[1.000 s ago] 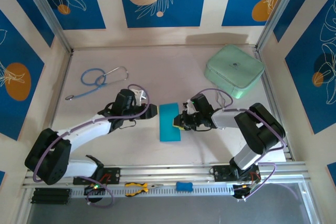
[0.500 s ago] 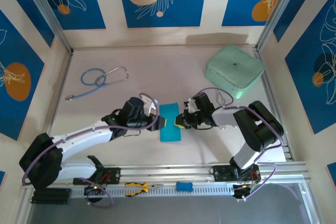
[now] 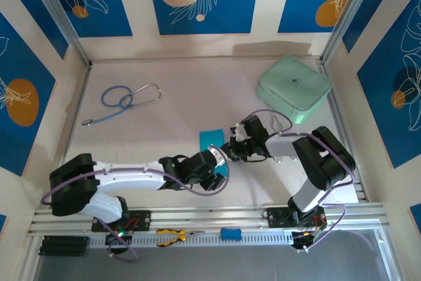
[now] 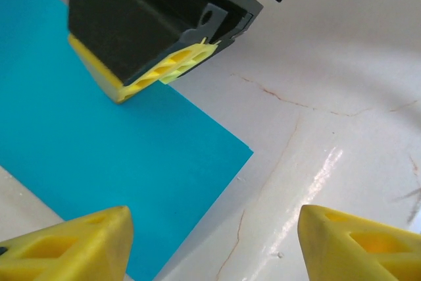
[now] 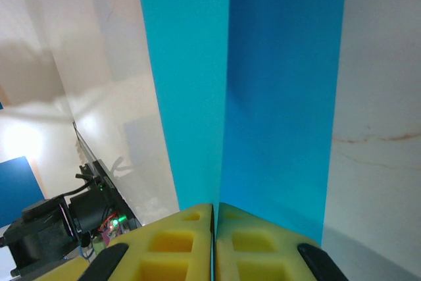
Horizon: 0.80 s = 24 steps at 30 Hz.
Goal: Fold a paper plane with a square sheet of paper (pick it up from the middle)
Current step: Fold the paper at the center of the table.
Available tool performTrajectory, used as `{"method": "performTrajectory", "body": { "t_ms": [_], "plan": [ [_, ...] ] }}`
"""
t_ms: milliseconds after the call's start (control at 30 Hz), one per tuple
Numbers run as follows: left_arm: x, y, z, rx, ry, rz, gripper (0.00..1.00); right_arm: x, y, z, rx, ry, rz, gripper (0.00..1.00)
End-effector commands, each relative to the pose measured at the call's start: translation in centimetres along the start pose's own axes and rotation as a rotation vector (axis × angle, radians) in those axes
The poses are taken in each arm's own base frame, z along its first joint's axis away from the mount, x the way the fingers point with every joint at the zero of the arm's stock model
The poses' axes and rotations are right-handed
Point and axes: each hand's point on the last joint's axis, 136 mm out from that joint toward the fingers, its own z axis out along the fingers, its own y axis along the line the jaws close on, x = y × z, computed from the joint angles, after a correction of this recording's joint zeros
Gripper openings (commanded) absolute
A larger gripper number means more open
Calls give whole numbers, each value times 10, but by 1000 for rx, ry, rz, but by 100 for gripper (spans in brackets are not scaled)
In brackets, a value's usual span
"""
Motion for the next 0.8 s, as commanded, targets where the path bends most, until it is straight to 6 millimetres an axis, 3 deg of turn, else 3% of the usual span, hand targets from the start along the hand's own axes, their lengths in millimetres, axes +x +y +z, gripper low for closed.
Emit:
{"method": "performTrajectory", "body": {
  "t_ms": [0, 300, 500, 767],
  "plan": [
    [-3, 6, 5, -107, 6, 74, 69, 0, 6, -1, -17, 24, -1, 11],
    [-3, -2, 21, -228, 20, 148, 71, 0, 10, -2, -27, 27, 0, 11],
    [0, 10, 25, -341, 39, 165, 70, 0, 9, -3, -21, 20, 2, 12],
    [1, 10, 27, -339, 43, 177, 54, 0, 9, -3, -23, 21, 0, 12]
  ]
}}
